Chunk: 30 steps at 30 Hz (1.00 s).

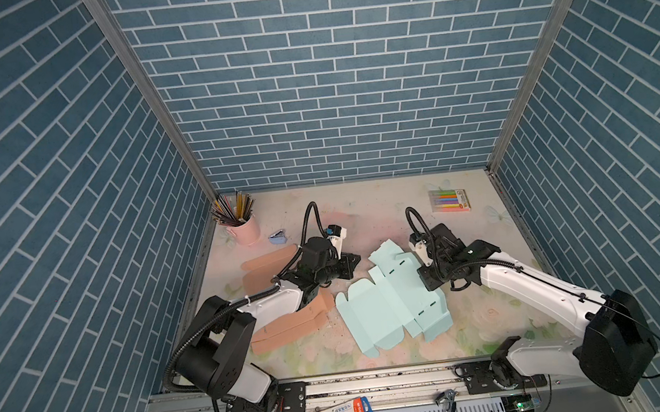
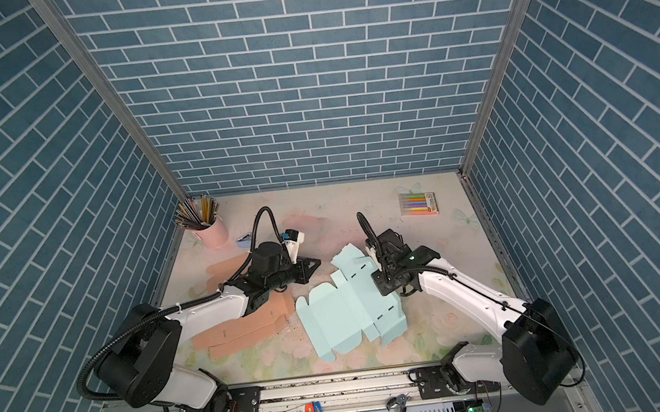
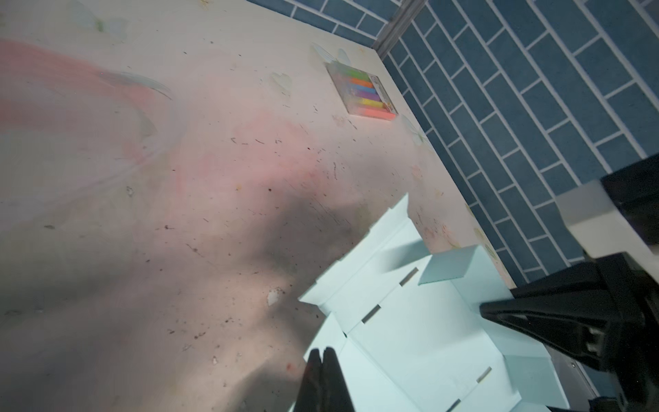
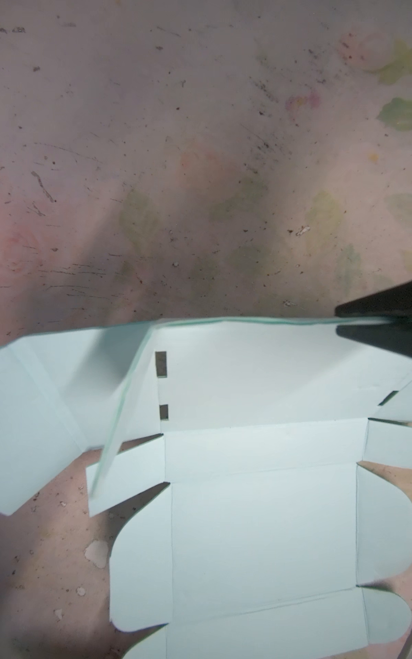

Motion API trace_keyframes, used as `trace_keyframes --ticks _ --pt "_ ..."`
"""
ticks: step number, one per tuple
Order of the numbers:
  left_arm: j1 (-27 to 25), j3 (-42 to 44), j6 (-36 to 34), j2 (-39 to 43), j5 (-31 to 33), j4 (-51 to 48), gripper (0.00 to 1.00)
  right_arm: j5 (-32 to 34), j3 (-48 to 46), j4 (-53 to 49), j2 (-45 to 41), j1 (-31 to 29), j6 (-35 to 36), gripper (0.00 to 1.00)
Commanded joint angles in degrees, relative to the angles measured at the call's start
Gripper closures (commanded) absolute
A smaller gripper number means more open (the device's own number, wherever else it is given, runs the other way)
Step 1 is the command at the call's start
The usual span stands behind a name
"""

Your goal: Fold the paper box

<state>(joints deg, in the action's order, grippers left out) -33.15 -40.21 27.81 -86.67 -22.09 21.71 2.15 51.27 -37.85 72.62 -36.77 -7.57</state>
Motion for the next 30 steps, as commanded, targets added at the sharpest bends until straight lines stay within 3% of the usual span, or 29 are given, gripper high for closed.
trace_keyframes --ticks 1,16,30 --pt "0.85 -0.59 -1.51 0.19 1.50 -0.46 1.00 1.50 1.99 -1.85 -0.91 -0.58 2.27 1.00" --pt "-2.10 -5.70 -2.17 -11.96 0.81 1.53 1.00 2.23 3.66 -1.57 0.89 -1.60 2.87 1.00" --pt "-6.47 -7.08 -2.04 -14.06 1.33 1.58 1.00 2.94 3.77 -1.08 1.95 -2.02 3.04 1.00"
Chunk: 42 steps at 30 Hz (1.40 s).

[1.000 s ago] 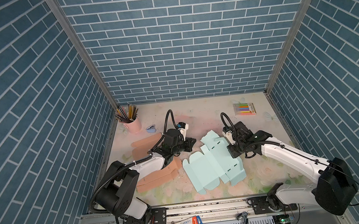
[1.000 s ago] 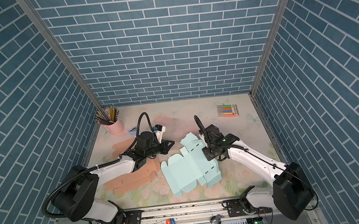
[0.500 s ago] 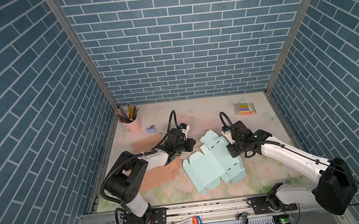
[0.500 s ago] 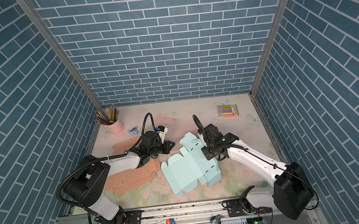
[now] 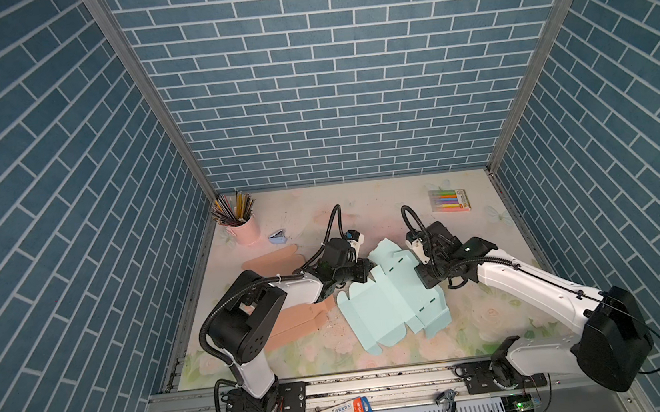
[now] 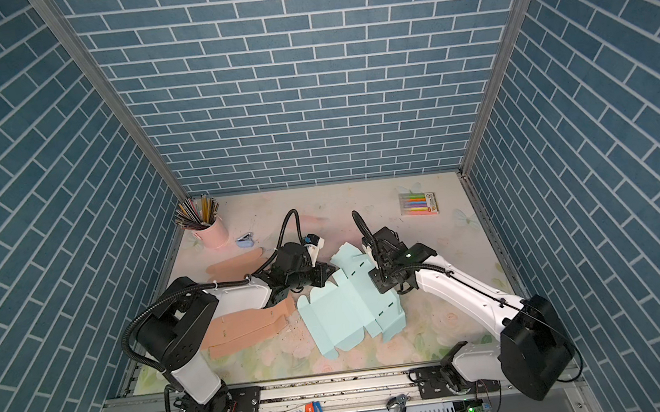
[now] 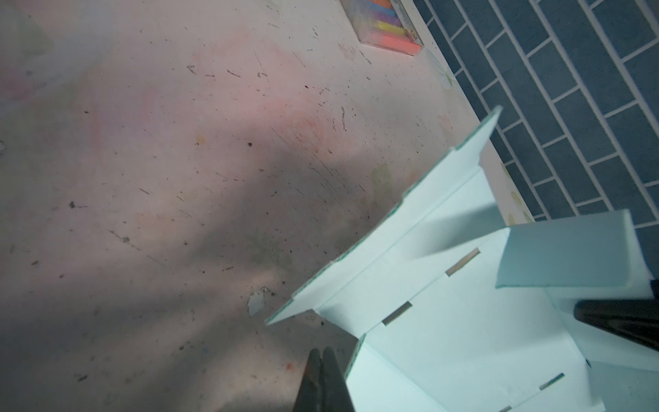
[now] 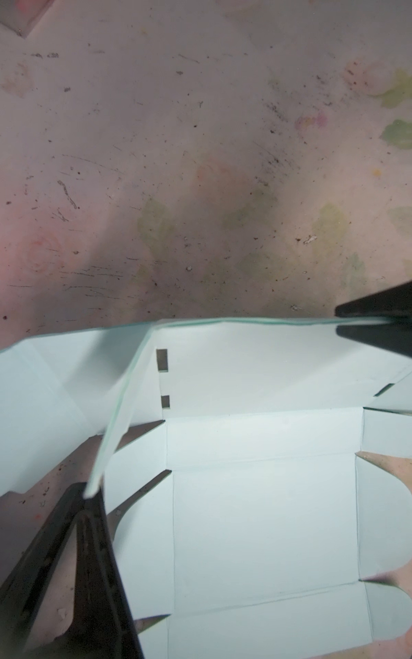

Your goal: Fold the paper box

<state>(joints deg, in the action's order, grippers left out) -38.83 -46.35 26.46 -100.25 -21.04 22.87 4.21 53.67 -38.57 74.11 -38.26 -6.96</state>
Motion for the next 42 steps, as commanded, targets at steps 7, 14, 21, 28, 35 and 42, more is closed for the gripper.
trace_keyframes --ticks 7,14,21,28,35,42 --pt "-2.45 0.63 -0.53 1.27 0.51 -0.05 1.00 2.68 1.67 -0.58 1.29 -1.06 2.74 1.00" --pt "-4.72 1.34 1.05 1.99 -0.10 1.56 1.00 6.22 3.10 -1.31 3.56 -2.90 3.00 1.00" --pt "-6.21 1.17 1.66 2.06 0.74 1.47 1.00 9.67 3.40 -0.48 5.15 -6.52 4.10 1.00" --pt "-6.49 1.68 1.59 3.31 1.26 1.04 1.00 14.06 3.19 0.46 6.30 -9.99 5.98 1.00" --pt "-5.67 3.25 1.58 5.37 0.69 1.30 1.00 17.97 1.49 3.19 5.44 -13.51 8.18 1.00" --pt "-3.80 4.77 0.29 10.50 0.71 0.16 1.00 21.72 0.75 4.31 4.61 -16.04 9.54 1.00"
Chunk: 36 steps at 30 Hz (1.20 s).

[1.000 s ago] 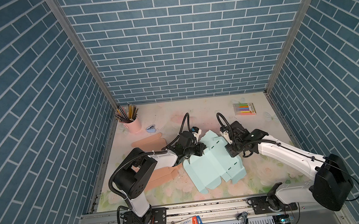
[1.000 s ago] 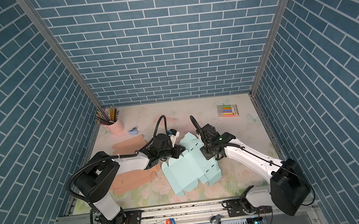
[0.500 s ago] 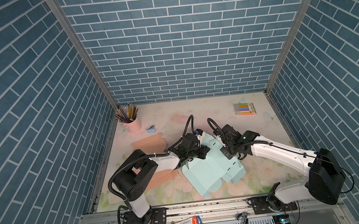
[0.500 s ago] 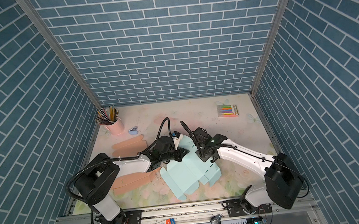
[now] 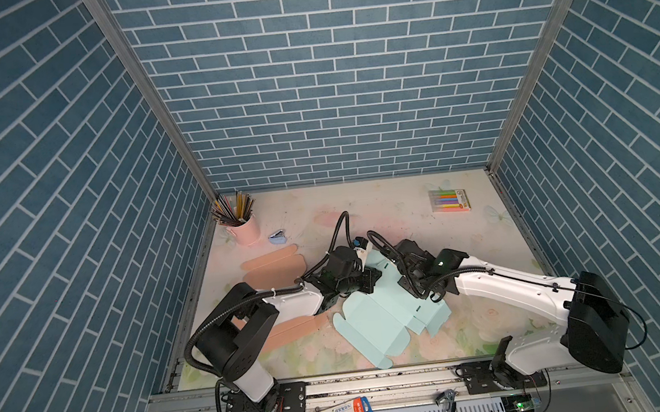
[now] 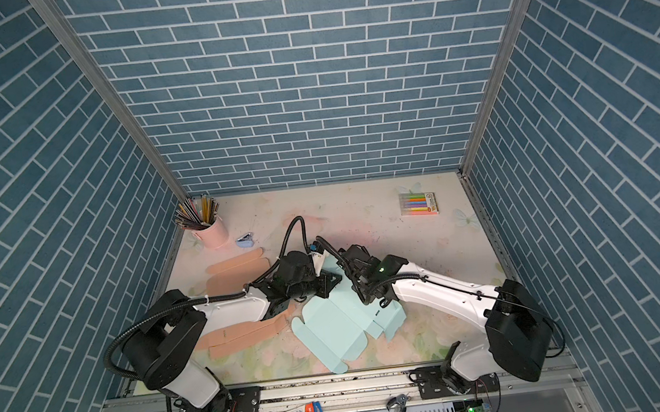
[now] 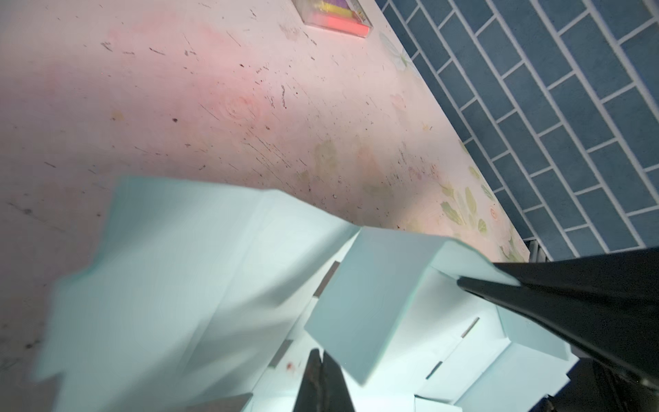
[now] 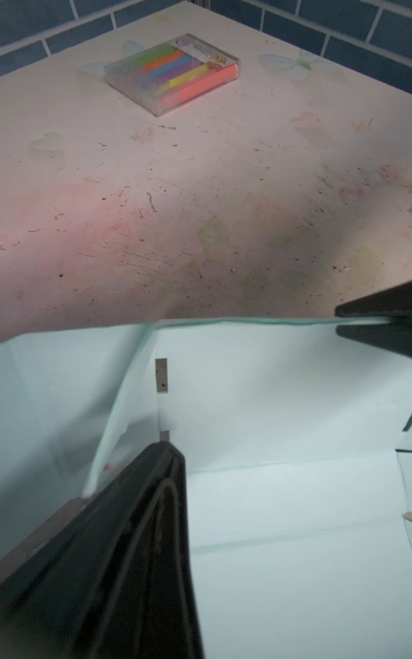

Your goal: Fold the paper box

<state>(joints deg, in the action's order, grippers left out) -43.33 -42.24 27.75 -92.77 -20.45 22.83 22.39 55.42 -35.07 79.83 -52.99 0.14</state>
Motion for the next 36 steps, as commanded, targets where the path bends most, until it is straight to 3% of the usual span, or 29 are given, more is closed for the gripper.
trace_keyframes --ticks 1,11,19,26,36 --pt "0.90 0.67 -1.43 4.10 0.62 -0.76 1.00 4.15 -1.25 1.33 -1.33 -2.06 2.96 1.00" --pt "6.92 2.37 -2.51 13.95 -1.58 -4.84 1.00 8.84 -0.42 1.23 -0.99 -4.99 4.89 1.00" --pt "13.11 3.06 -3.40 16.13 -3.11 -5.13 1.00 11.55 -0.89 2.42 -2.01 -7.10 7.87 1.00" --pt "18.66 2.91 -0.35 12.63 -5.64 0.09 1.00 14.01 -1.19 3.30 -2.40 -8.83 10.13 1.00" --pt "20.32 -2.06 -2.16 3.17 -6.23 3.61 1.00 19.05 -1.87 4.89 -1.16 -11.03 11.44 1.00"
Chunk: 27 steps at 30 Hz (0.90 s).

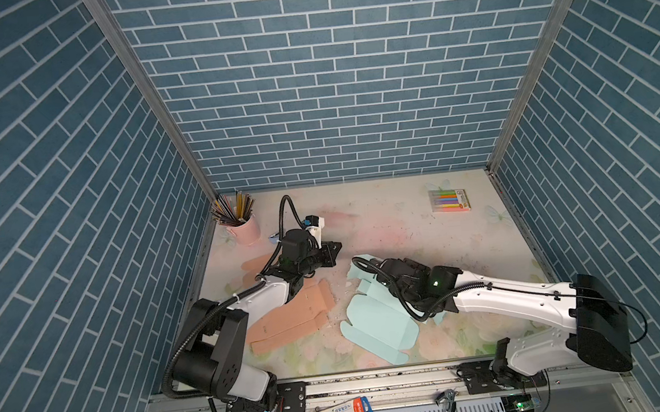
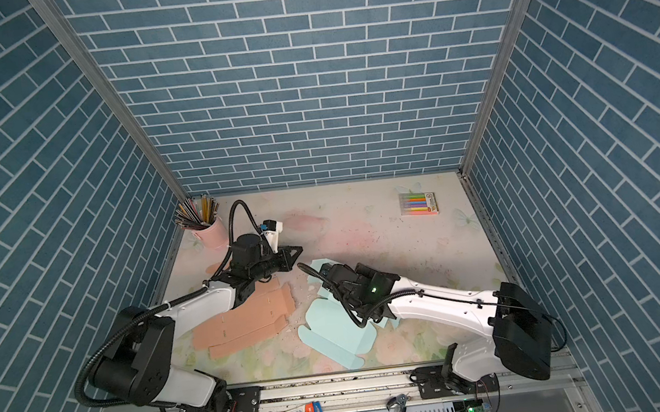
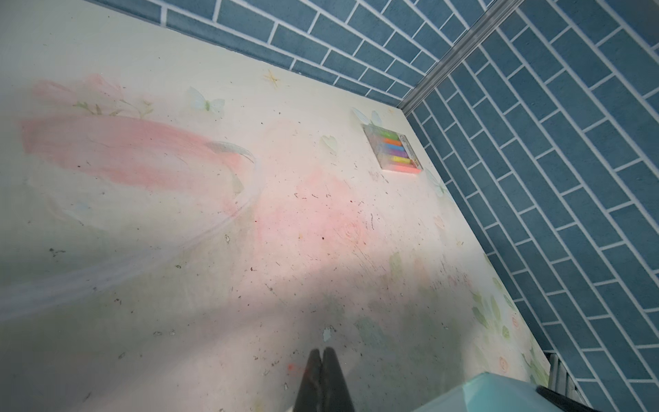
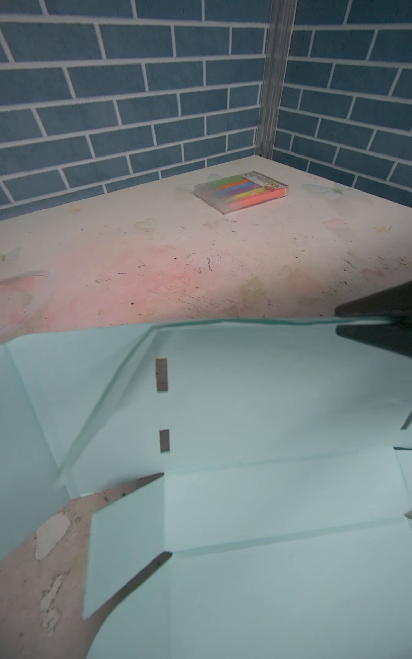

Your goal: Fold the paper box

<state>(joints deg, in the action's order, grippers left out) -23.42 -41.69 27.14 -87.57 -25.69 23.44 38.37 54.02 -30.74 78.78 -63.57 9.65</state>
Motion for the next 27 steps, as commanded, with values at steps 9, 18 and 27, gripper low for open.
trace_keyframes --ticks 9,18,27 --pt "-0.86 -1.99 -0.54 -8.02 -6.27 8.08 1.00 6.77 -0.82 1.97 1.56 -1.97 3.90 1.00" --pt "-3.18 0.97 -0.15 -7.84 -8.33 10.61 1.00 8.88 -1.64 4.51 2.58 -2.83 6.23 1.00" --pt "-4.78 3.85 1.48 -7.56 -9.55 13.22 1.00 9.13 -3.22 8.54 3.03 -2.87 8.42 1.00"
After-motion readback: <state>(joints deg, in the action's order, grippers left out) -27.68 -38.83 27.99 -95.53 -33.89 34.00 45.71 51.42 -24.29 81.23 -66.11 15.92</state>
